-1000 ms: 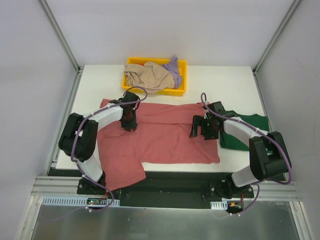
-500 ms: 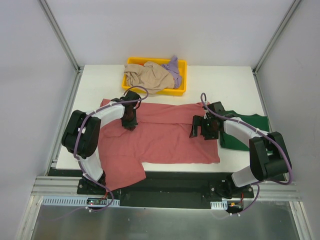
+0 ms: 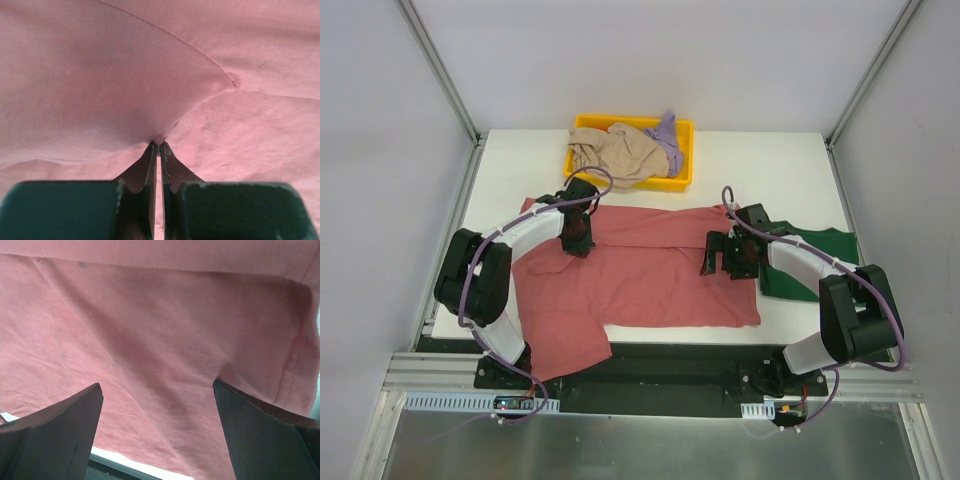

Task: Fold and stack the t-shirts
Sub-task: Fold the flattened tshirt in 1/3 of the way

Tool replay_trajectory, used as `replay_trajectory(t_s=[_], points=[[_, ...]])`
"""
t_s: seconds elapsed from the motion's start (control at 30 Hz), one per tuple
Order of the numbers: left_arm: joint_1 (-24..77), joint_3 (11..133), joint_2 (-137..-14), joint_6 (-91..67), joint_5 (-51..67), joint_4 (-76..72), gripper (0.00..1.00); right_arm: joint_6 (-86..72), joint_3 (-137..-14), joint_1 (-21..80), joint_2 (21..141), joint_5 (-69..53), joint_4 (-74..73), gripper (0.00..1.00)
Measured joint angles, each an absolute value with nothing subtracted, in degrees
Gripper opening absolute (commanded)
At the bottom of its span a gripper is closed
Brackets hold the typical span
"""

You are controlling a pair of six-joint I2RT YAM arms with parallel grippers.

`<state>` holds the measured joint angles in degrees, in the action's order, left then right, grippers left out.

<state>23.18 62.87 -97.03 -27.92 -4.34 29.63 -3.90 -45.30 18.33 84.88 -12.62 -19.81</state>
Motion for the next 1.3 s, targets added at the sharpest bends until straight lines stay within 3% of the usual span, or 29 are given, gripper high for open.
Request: replay_trajectory(t_s=[0.17,0.63,0.87,0.93,0.97,1.3], points=[[23.18,62.87,-95.22,-28.53,-2.96,30.50,0.00,-3.88,-44.91,18.33,84.47,-12.01,-19.66,0.96],[23.29,62.85,-94.85,-28.25,14.98,36.84,0.00,-3.81,-44.38,18.33,83.83,-10.90,-19.70,0.96],[23.70,63.29,-95.26,-27.62,19.31,37.93,0.54,-3.81,-44.07,18.33,83.40,-10.39,-19.75,0.96],[24.01,63.42,-95.26,-27.42,19.97,38.13,0.78,-3.81,-43.83,18.31,83.00,-10.11,-19.94,0.96],[24.03,63.55,-95.22,-27.42,20.38,38.28,0.99,-3.81,-43.62,18.31,82.65,-10.00,-20.12,0.96],[18.59,65.21,-90.37,-31.05,14.87,36.69,0.99,-3.57,-44.56,18.22,75.42,-9.50,-24.84,0.96]])
